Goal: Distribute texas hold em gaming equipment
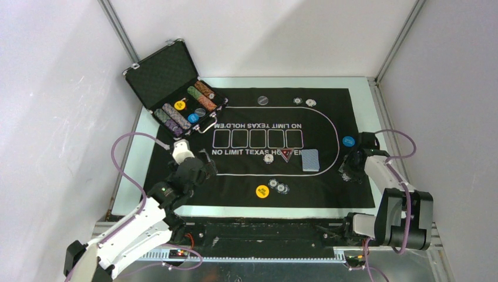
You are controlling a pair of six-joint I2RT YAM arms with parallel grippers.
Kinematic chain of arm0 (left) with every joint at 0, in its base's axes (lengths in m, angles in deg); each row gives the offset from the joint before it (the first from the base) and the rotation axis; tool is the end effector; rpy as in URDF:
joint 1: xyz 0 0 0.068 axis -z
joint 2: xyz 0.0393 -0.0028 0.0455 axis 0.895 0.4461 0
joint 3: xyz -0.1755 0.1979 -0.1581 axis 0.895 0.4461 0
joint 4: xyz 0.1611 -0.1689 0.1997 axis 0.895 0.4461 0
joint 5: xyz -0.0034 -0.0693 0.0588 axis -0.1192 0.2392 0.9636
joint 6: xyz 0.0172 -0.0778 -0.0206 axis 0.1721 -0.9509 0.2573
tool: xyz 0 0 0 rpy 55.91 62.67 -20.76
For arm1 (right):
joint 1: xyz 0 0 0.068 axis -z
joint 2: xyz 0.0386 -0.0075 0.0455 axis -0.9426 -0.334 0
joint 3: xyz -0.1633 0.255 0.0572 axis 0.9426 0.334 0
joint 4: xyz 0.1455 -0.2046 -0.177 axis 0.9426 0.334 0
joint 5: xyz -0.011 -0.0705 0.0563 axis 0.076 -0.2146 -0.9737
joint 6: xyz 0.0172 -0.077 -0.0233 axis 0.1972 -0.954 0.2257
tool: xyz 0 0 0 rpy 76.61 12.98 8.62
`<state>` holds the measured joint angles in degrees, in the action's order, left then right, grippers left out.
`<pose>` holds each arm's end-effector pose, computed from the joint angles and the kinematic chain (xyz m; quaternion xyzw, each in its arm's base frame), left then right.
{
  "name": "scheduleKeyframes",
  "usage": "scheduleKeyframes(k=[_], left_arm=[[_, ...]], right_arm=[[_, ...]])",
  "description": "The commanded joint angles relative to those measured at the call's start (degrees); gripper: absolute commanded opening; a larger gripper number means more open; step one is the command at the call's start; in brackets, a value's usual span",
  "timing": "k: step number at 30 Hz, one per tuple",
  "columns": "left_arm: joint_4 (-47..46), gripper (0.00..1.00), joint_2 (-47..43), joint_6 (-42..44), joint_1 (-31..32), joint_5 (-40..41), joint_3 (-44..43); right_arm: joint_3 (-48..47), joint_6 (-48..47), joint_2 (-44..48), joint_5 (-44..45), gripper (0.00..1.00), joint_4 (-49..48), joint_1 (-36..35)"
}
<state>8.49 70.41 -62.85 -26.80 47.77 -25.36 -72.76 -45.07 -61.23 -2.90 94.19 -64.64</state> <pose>0.1754 -0.0833 0.2013 -0.1755 0.8545 -0.0831 0.4818 0.2491 -0.0314 0.1383 0.3081 0.9337 -0.0028 0.1823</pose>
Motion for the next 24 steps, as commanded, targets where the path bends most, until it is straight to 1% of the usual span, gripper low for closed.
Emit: scheduleKeyframes(k=[1, 8, 14, 16, 17, 18, 19, 20, 21, 22, 23, 24], left_arm=[[-0.76, 0.98, -1.10, 0.02, -0.33, 0.06, 0.10], [-0.09, 0.98, -2.09, 0.11, -0.33, 0.47, 0.10], [0.10, 0.98, -2.49, 0.11, -0.40, 1.15, 0.19], [0.02, 0.98, -2.33, 0.10, -0.40, 1.29, 0.15], [0.02, 0.98, -2.25, 0.10, -0.41, 1.34, 0.08], [0.07, 0.98, -2.11, 0.15, -0.41, 1.36, 0.03], [0.15, 0.98, -2.10, 0.17, -0.39, 1.42, -0.06], [0.17, 0.98, -1.98, 0.26, -0.38, 1.53, -0.09], [0.13, 0.98, -1.95, 0.27, -0.40, 1.73, -0.11], [0.21, 0.98, -1.88, 0.28, -0.36, 1.87, -0.11], [0.20, 0.98, -1.85, 0.28, -0.34, 2.06, -0.18], [0.16, 0.98, -1.79, 0.28, -0.35, 2.12, -0.19]], right_arm=[[-1.79, 0.54, -0.36, 1.22, 0.27, -1.64, 2.41], [-4.76, 0.42, -5.17, 2.68, 0.29, -2.02, 2.88], [-5.93, 0.69, -9.12, 3.15, 0.35, -3.16, 3.48], [-6.06, 1.02, -9.69, 3.47, 0.39, -3.23, 3.59], [-6.08, 1.24, -9.75, 3.82, 0.45, -3.19, 3.62], [-6.09, 1.31, -9.67, 4.03, 0.48, -3.10, 3.64], [-6.09, 1.47, -9.65, 4.18, 0.56, -3.04, 3.64], [-6.09, 1.47, -9.56, 4.12, 0.59, -2.84, 3.64], [-6.09, 1.47, -9.46, 4.01, 0.66, -2.73, 3.65], [-6.09, 1.51, -9.30, 3.99, 0.69, -2.37, 3.65], [-6.09, 1.48, -9.11, 4.11, 0.76, -2.14, 3.65], [-6.09, 1.47, -8.55, 4.26, 0.78, -1.63, 3.65]])
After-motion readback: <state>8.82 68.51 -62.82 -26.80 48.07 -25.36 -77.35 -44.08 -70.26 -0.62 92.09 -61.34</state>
